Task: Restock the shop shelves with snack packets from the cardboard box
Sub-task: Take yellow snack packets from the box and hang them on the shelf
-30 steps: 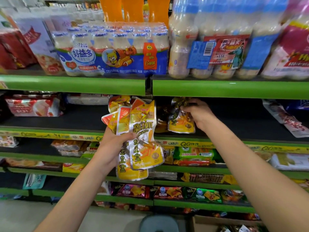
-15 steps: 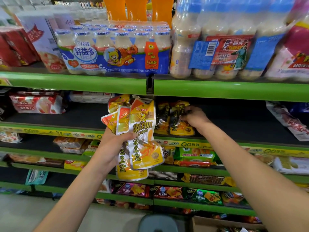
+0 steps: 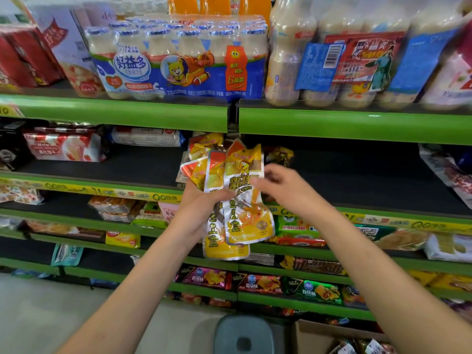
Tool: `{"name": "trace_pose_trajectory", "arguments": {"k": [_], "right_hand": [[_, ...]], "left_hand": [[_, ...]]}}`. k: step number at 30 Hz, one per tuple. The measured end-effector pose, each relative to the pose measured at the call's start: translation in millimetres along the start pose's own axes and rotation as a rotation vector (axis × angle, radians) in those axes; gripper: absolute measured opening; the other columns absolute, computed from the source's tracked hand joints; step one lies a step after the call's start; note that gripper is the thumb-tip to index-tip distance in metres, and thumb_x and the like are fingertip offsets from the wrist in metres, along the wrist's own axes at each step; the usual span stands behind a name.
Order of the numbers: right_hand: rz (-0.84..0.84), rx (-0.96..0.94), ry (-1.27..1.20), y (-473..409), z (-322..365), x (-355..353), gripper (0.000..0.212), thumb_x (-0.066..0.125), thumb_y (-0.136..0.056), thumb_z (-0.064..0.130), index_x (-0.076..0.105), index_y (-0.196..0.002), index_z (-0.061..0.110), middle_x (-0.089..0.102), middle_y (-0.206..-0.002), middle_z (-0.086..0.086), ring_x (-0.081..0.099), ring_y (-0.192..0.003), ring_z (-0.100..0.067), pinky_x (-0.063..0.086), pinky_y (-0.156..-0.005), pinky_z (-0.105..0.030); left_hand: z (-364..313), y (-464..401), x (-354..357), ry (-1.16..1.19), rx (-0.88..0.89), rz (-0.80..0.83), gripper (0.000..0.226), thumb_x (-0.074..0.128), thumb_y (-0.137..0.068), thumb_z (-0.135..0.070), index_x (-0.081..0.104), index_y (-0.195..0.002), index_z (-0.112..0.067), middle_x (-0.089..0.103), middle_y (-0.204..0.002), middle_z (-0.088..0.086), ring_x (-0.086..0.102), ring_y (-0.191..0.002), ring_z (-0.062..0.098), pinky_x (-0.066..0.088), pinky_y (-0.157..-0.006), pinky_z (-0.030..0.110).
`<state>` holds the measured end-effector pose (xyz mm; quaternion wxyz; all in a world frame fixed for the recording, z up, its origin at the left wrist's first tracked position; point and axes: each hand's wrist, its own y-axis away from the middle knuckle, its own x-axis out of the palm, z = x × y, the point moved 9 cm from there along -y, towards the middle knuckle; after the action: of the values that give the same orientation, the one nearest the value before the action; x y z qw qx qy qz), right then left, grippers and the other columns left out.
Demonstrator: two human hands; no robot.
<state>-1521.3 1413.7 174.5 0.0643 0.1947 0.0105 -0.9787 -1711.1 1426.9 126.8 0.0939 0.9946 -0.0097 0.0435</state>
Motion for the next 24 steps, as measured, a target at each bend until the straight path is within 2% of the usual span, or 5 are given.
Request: {"name": "trace_pose_trajectory", "arguments": {"k": [5,7,10,14,24], "right_hand": [[-0.048,0.044,-0.233,13.1,-28.5,11.5,0.014,0.073,-0.087,0.022,0.07,-0.1,0.022,0.076,-0.09,0.005,0.071,-0.08,-0.009,0.053,-0.068,-0.023],[-0.083,0.121,-0.373,18.6,-43.6,8.5,0.003,0.068,-0.091,0.013,0.071,-0.092,0.014,0.075,-0.084,0.0,0.068,-0.073,-0.011,0.051,-0.064,-0.023],[-0.085,0.163,-0.446,23.9,-53.6,5.1,0.01,0.061,-0.095,0.01,0.069,-0.091,0.013,0.075,-0.084,0.001,0.07,-0.073,-0.011,0.052,-0.06,-0.02],[-0.124,0.218,-0.567,26.4,-61.6,-1.4,0.015,0.055,-0.099,0.011,0.069,-0.1,0.016,0.074,-0.098,-0.007,0.07,-0.087,-0.024,0.056,-0.081,-0.043],[-0.315,0.204,-0.541,31.8,-80.7,-52.9,0.013,0.058,-0.098,0.024,0.065,-0.087,0.021,0.072,-0.084,0.006,0.066,-0.073,-0.01,0.052,-0.059,-0.029]], "left_hand": [[0.6,1.4,12.3,-0.032,-0.004,0.013,0.081,0.091,-0.058,-0.018,0.048,-0.126,-0.023,0.071,-0.113,-0.004,0.073,-0.087,0.01,0.054,-0.08,0.035],[0.7,3.1,15.8,-0.026,0.012,0.025,0.076,0.091,-0.061,-0.015,0.048,-0.123,-0.025,0.072,-0.109,-0.006,0.073,-0.082,0.008,0.057,-0.068,0.027],[0.6,7.5,25.2,-0.017,0.036,0.068,0.065,0.088,-0.067,-0.009,0.05,-0.115,-0.03,0.075,-0.096,-0.017,0.073,-0.079,0.003,0.054,-0.051,0.018],[3.8,10.1,33.2,0.051,0.007,0.091,0.062,0.084,-0.074,-0.006,0.051,-0.122,-0.027,0.076,-0.101,-0.009,0.074,-0.088,0.011,0.059,-0.058,0.027],[5.5,5.5,24.4,0.11,-0.034,0.029,0.052,0.084,-0.072,-0.007,0.057,-0.111,-0.029,0.078,-0.095,-0.006,0.075,-0.084,0.014,0.06,-0.059,0.032]]}}
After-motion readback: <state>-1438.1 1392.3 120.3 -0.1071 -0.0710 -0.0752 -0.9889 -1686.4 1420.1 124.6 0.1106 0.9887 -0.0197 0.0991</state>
